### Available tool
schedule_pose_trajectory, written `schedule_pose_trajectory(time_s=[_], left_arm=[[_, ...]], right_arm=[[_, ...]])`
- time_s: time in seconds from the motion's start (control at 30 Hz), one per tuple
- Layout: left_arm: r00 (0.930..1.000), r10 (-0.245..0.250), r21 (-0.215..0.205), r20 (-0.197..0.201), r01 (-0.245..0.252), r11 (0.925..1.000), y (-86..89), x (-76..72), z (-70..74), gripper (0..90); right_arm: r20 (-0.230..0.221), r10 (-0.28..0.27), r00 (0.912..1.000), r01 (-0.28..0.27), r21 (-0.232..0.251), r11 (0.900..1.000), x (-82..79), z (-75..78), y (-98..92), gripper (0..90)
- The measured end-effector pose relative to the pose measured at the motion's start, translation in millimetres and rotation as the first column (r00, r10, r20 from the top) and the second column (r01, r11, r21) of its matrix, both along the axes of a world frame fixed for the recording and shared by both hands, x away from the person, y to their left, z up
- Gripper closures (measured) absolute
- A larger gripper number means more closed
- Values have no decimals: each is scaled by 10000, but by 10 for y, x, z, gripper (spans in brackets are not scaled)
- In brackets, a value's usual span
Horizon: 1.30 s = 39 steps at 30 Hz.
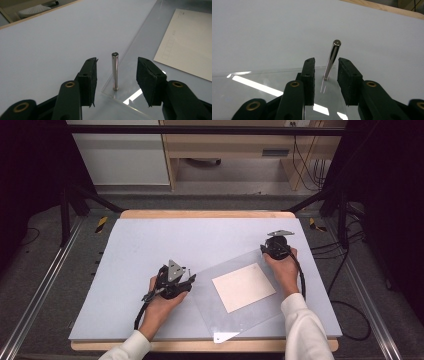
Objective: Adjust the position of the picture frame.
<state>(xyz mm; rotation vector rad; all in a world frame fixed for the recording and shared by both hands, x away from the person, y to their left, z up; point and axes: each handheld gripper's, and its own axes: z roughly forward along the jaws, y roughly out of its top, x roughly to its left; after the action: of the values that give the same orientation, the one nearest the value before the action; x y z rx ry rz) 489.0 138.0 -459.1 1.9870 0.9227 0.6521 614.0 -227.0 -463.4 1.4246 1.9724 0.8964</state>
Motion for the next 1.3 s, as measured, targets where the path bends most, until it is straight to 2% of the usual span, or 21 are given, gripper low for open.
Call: schedule_pose_trajectory(time_s=[0.13, 0.2, 0.3, 0.43, 0.53, 0.57, 0.63, 0.67, 0.83, 1.07, 1.17, 1.3], left_arm=[[10000, 50, -4, -36, -50, 10000, 5, -1, 4, 519], [10000, 51, -32, -56, -51, 10000, 6, 0, 2, 524], [10000, 28, -88, -44, -28, 10000, -7, -8, -5, 532], [10000, 3, -39, -48, -4, 10000, -19, -15, -4, 545], [10000, 34, -24, -62, -34, 10000, -17, -12, -12, 546], [10000, 45, -10, -72, -45, 10000, -15, -11, -17, 553], [9999, 59, -31, -138, -60, 10000, -8, -11, -27, 556], [9999, 63, -28, -149, -63, 10000, -9, -10, -30, 562], [9997, 61, 35, -249, -60, 10000, -9, 2, -52, 579], [9983, 0, 123, -582, 7, 9999, -36, 64, -131, 667], [9979, 16, 2, -645, -16, 10000, -51, 99, -161, 693], [9975, 0, 91, -707, 7, 10000, -67, 136, -182, 740]], right_arm=[[-153, -66, 9999, 66, 19, 10000, 27, -44, -12, 718], [-88, -62, 9999, 64, 155, 9999, 41, -53, -11, 733], [-133, -108, 9999, 109, 83, 9999, 52, -63, -10, 747], [-98, -126, 9999, 130, 367, 9992, 88, -94, -22, 783], [-191, -65, 9998, 68, 195, 9998, 105, -98, -13, 802], [-220, -86, 9997, 91, 199, 9998, 119, -86, 1, 841], [-263, -90, 9996, 94, 143, 9999, 124, -81, 0, 849], [-412, -121, 9991, 134, 315, 9994, 127, -74, -8, 851], [-402, -87, 9992, 98, 290, 9995, 123, -75, -12, 852], [-430, -123, 9990, 136, 302, 9995, 125, -73, -9, 852], [-441, -137, 9989, 151, 320, 9994, 125, -73, -8, 852], [-439, -139, 9989, 154, 338, 9993, 126, -75, -10, 853]])
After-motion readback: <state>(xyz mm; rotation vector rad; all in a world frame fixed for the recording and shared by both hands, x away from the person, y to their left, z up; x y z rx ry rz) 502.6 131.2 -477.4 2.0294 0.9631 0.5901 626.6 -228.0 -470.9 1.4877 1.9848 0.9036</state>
